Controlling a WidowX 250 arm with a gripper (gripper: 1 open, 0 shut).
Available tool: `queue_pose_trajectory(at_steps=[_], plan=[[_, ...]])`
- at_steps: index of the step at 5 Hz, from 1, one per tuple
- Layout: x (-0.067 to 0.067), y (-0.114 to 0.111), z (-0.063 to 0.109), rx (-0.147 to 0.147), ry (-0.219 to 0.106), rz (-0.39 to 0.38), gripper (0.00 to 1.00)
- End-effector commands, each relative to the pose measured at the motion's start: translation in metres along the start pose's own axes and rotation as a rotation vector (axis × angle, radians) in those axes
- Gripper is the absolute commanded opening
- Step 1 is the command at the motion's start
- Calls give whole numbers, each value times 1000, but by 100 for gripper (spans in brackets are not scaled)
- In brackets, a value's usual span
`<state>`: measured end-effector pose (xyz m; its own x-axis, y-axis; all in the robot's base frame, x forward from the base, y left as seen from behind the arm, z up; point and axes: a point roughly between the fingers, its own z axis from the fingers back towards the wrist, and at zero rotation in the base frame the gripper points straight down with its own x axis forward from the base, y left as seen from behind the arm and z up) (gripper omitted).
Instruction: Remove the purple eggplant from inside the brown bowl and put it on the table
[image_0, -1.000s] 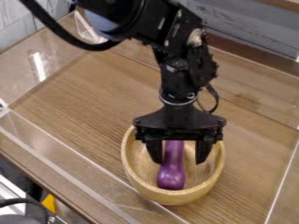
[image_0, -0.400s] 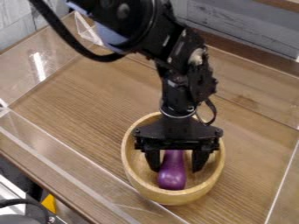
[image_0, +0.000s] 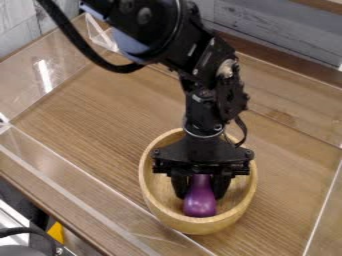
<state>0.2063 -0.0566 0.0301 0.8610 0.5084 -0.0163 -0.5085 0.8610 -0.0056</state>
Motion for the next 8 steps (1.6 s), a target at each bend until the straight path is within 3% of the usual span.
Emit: queue_pose_trajectory(at_steps=[1,2,3,6,7,8], plan=[[6,-8,20,-43,-25,-6,0],[7,-10,32,-57,-22,-2,0],[9,-11,36,-71,-38,-1,100],[10,-9,24,-55,-41,21,100],[10,-9,21,-51,-42,27,0],[10,-9,22,-48,-41,29,0]])
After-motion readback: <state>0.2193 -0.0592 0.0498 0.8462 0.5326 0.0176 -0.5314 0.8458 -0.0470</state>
